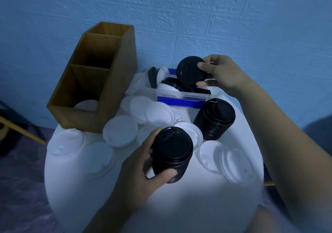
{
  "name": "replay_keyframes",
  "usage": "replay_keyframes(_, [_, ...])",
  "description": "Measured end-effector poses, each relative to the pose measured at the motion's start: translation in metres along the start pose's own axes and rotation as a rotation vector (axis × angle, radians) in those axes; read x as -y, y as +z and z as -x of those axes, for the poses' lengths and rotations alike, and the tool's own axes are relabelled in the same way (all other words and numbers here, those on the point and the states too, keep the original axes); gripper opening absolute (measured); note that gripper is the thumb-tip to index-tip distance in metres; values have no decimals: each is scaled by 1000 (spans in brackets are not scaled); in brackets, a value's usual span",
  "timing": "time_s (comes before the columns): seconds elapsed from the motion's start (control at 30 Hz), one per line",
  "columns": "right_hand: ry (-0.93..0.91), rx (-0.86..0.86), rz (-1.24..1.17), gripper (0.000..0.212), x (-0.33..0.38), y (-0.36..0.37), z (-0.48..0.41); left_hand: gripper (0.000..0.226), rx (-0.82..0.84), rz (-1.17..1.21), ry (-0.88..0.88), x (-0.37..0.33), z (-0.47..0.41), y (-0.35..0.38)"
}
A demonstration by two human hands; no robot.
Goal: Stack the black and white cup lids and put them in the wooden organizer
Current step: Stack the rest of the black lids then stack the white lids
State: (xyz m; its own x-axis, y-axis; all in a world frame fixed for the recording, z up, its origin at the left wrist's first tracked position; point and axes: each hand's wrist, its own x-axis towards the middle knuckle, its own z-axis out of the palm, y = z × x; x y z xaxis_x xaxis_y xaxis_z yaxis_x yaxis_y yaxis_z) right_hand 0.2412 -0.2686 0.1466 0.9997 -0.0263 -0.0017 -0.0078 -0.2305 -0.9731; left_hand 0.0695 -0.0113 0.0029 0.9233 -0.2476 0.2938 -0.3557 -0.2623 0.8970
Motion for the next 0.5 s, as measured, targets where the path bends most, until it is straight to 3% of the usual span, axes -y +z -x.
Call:
replay_keyframes(0.3, [-65, 201, -157, 34, -1, -5, 92, 87, 6, -6, -12, 3, 0, 2])
replay_keyframes(0.5, [-21, -114, 27, 37, -30, -46, 102, 87, 9, -37, -23, 1, 0, 1])
